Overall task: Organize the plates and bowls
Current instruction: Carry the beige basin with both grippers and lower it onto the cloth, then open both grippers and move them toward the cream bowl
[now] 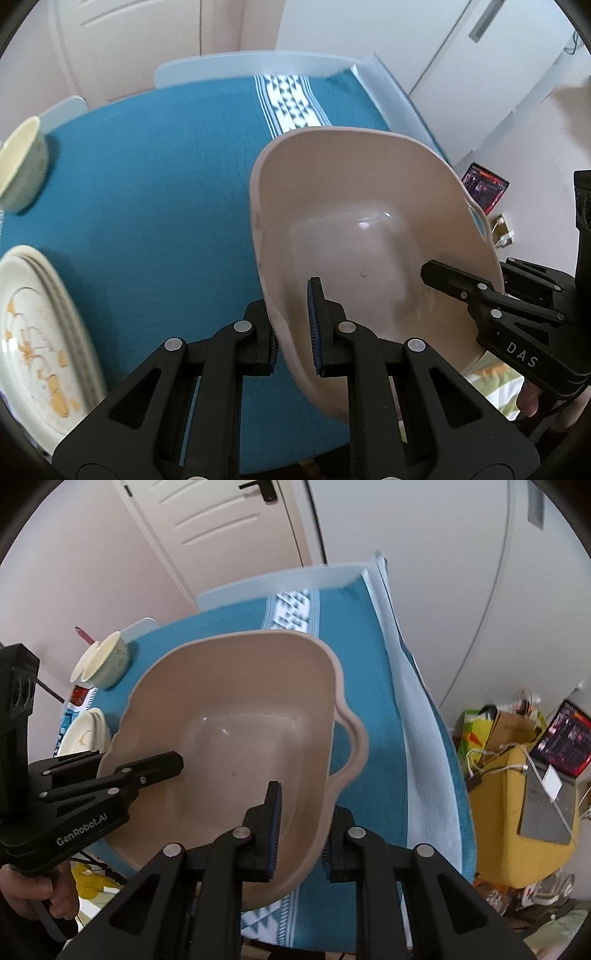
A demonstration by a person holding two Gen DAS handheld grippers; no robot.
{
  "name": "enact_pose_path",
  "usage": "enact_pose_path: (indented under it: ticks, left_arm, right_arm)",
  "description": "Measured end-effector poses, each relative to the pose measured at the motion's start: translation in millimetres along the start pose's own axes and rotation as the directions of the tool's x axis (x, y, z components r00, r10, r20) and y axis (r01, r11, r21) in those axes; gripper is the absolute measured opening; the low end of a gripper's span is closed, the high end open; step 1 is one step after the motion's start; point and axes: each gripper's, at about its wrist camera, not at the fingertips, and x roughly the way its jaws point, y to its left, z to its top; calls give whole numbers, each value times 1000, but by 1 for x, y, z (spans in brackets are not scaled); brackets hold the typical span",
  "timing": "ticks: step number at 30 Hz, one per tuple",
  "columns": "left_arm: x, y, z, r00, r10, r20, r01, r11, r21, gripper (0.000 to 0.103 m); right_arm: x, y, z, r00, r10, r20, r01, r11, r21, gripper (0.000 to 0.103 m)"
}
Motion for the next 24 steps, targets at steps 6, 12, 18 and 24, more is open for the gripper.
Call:
enact_pose_path:
  ticks: [6, 12, 18, 24]
  left_arm:
    - [10, -2, -5, 1000, 21, -10, -21, 1000, 8, 11]
    - [17, -11, -3, 999, 51, -11, -50, 999, 20, 57]
    - [6, -15, -6, 998, 49, 27, -50, 998, 34, 68]
    - [-19, -13, -9, 997, 61, 44, -62, 998, 29, 68]
  right_arm:
    - [13, -6, -8, 1000, 25, 5, -25, 1000, 10, 17]
    - [15, -9, -11, 999, 36, 6, -37, 998, 45, 17]
    - [10, -20, -13, 998, 59, 33, -62, 993, 105, 40]
    - [-16, -20, -14, 997, 39, 70, -47, 992, 113, 40]
